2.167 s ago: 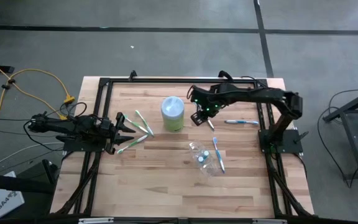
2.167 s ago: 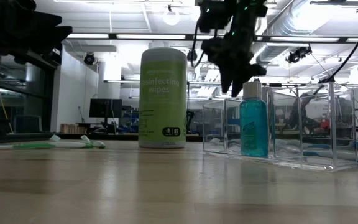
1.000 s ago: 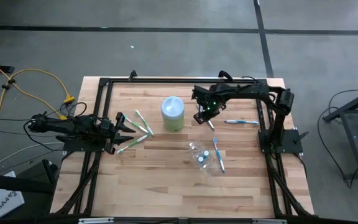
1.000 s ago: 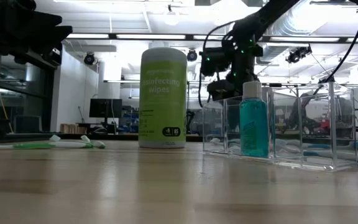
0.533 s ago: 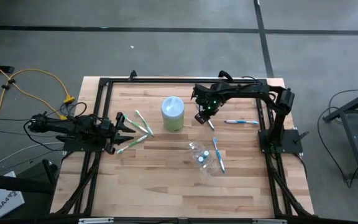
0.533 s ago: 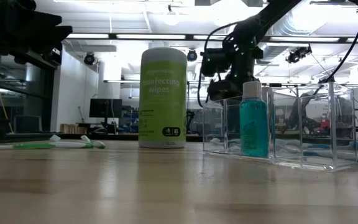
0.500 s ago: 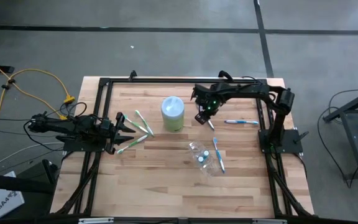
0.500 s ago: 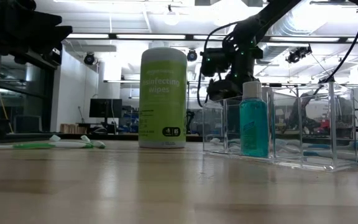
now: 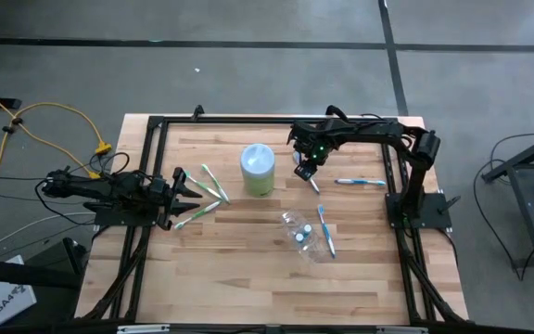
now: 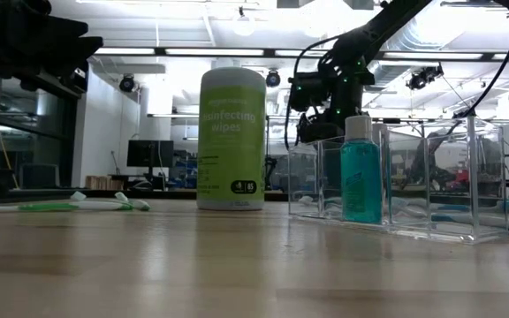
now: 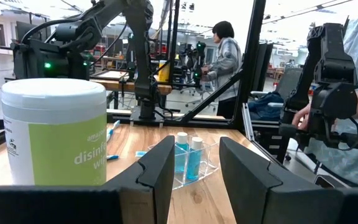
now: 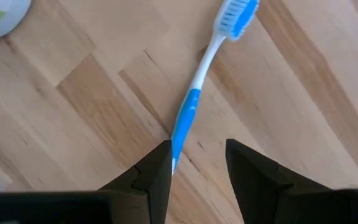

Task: Pick & Place toothbrushing station
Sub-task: Put the top left blue toothbrush into the transparent organizer

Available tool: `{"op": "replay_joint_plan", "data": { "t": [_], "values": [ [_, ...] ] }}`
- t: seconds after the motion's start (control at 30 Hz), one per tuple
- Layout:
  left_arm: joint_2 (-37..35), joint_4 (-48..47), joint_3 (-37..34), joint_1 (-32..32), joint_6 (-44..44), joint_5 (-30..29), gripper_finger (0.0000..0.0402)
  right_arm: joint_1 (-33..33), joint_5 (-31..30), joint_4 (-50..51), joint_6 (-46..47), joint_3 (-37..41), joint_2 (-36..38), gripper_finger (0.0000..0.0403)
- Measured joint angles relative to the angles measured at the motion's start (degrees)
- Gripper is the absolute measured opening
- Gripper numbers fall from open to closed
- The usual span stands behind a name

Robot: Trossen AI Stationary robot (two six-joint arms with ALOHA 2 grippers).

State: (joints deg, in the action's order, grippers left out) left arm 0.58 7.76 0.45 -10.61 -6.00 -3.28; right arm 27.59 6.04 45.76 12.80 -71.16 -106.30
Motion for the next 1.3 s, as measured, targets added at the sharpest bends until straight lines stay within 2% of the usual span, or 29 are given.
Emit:
{"op": "replay_joint_plan", "data": {
  "t": [0.47, 0.6, 0.83, 1.3],
  "values": [
    [0.0, 0.0, 0.0, 0.0, 0.0, 0.0, 0.0124, -0.1, 2.0, -4.1, 0.5, 0.0, 0.0, 0.0142],
    [0.0, 0.0, 0.0, 0.0, 0.0, 0.0, 0.0124, -0.1, 2.8, -4.7, -0.5, 0.0, 0.0, 0.0155],
    [0.0, 0.0, 0.0, 0.0, 0.0, 0.0, 0.0124, -0.2, -0.5, -6.9, 1.7, 0.0, 0.0, 0.0188],
    [0.0, 0.0, 0.0, 0.0, 0.0, 0.0, 0.0124, -0.2, -0.4, -7.7, 6.8, 0.0, 0.0, 0.0185]
  ]
}}
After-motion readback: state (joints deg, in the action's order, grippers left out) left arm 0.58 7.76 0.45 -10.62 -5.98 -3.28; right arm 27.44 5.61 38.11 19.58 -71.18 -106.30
